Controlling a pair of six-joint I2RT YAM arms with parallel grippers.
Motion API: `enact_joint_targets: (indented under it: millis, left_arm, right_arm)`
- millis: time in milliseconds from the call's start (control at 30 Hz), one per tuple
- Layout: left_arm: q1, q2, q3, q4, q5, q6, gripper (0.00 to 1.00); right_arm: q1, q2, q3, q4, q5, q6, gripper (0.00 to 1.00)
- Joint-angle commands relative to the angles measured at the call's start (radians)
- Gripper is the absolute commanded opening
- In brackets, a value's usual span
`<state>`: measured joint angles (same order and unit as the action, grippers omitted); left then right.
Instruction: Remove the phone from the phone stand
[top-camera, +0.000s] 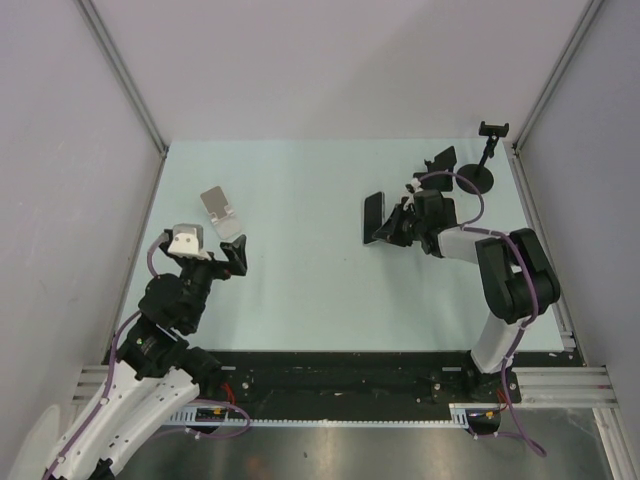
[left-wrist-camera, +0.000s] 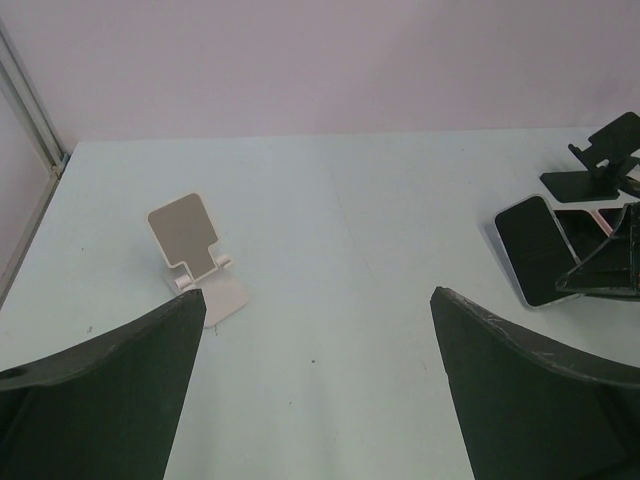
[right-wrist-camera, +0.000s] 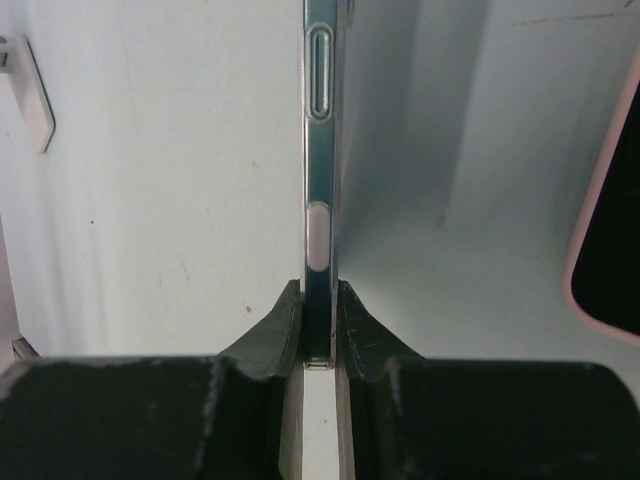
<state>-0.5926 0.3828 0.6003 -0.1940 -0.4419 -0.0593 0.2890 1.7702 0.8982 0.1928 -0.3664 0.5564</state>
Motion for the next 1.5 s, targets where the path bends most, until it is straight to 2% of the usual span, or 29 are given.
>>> enact_joint_targets:
  millis: [0, 100, 233, 600, 800, 1033, 1267, 1467]
  left_arm:
    - [0.007, -0.007, -0.008, 0.042, 0.011, 0.035, 1.00]
    - [0.007, -0.004, -0.010, 0.042, 0.017, 0.033, 1.00]
    - [0.005, -0.002, -0.011, 0.044, 0.022, 0.032, 1.00]
    - [0.008, 0.001, -0.013, 0.045, 0.032, 0.029, 1.00]
    - [0.008, 0.001, -0.013, 0.047, 0.032, 0.029, 1.00]
    - [0.008, -0.002, -0.014, 0.045, 0.034, 0.030, 1.00]
    - [0.010, -0.002, -0.014, 0.047, 0.037, 0.029, 1.00]
    - [0.010, -0.007, -0.014, 0.045, 0.039, 0.029, 1.00]
  right_arm:
    - [-0.027, 0.051, 0.056, 0.033, 0.012, -0.006, 0.00]
    - [-0.037, 0.075, 0.065, 0.030, 0.017, -0.001, 0.01]
    - [-0.045, 0.097, 0.074, 0.008, 0.033, -0.003, 0.16]
    - [-0.048, 0.092, 0.076, -0.068, 0.112, -0.052, 0.43]
    - [-0.027, 0.068, 0.080, -0.105, 0.176, -0.088, 0.63]
    - [0.039, 0.060, 0.136, -0.188, 0.309, -0.144, 0.98]
    - [0.142, 0.118, 0.246, -0.288, 0.495, -0.171, 1.00]
    - [0.213, 0.196, 0.353, -0.363, 0.595, -0.167, 1.00]
